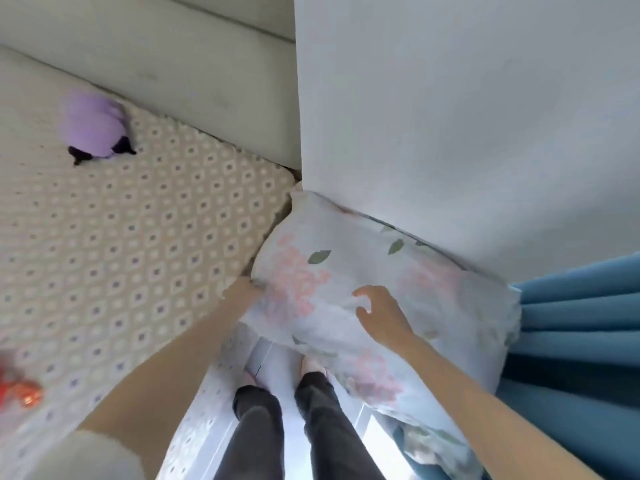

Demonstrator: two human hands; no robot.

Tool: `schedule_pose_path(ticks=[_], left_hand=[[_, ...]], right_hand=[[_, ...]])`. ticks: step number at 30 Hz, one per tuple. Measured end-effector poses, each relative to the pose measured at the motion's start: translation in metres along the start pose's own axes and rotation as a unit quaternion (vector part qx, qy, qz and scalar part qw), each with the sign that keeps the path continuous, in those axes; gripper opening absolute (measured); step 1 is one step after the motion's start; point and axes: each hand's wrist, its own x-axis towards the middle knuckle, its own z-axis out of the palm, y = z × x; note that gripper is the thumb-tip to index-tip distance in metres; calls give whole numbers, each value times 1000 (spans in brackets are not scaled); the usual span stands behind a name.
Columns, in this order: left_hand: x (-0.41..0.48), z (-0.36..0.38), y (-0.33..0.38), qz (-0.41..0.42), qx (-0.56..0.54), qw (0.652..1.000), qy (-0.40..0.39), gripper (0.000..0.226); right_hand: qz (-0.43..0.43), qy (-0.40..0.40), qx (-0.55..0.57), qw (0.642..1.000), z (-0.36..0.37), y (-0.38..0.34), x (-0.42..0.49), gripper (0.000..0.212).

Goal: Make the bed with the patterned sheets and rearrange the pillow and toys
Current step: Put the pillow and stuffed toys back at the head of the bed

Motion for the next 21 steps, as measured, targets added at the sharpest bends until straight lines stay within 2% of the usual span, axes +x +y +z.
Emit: schedule_pose_path(ticks=[3, 5, 8, 10, 11, 12, 14, 15, 16, 18, 21], left_hand=[[-17, -17, 15, 62, 12, 998, 13, 35], [-32, -32, 33, 125, 13, 992, 18, 23], [-66, -57, 72, 222, 1, 974, 42, 25], [-92, -70, 107, 278, -33, 959, 53, 31], [-107, -74, 125, 303, -57, 950, 51, 33], [-124, -80, 145, 330, -87, 939, 40, 33], [-147, -82, 173, 361, -163, 918, -7, 34], [-162, -85, 185, 373, -199, 906, -30, 35], [-175, -88, 195, 387, -224, 893, -44, 35], [-197, -100, 212, 432, -235, 870, -32, 37], [-224, -141, 227, 476, -291, 830, 16, 31]], right_hand=[[-21, 2, -28, 999, -4, -14, 2, 44], [-12, -29, -69, 997, -8, -28, 2, 74], [24, -82, -135, 987, -17, -48, 1, 127], [44, -65, -123, 989, -25, -58, -2, 142], [50, -14, -103, 993, -30, -61, -5, 140], [53, 60, -69, 994, -44, -62, -11, 127], [21, 215, -14, 976, -65, -58, -20, 71], [6, 271, -24, 962, -82, -55, -29, 45], [6, 301, -47, 952, -101, -54, -37, 30], [4, 333, -85, 939, -139, -61, -50, 24], [-62, 390, -131, 909, -188, -102, -63, 29]])
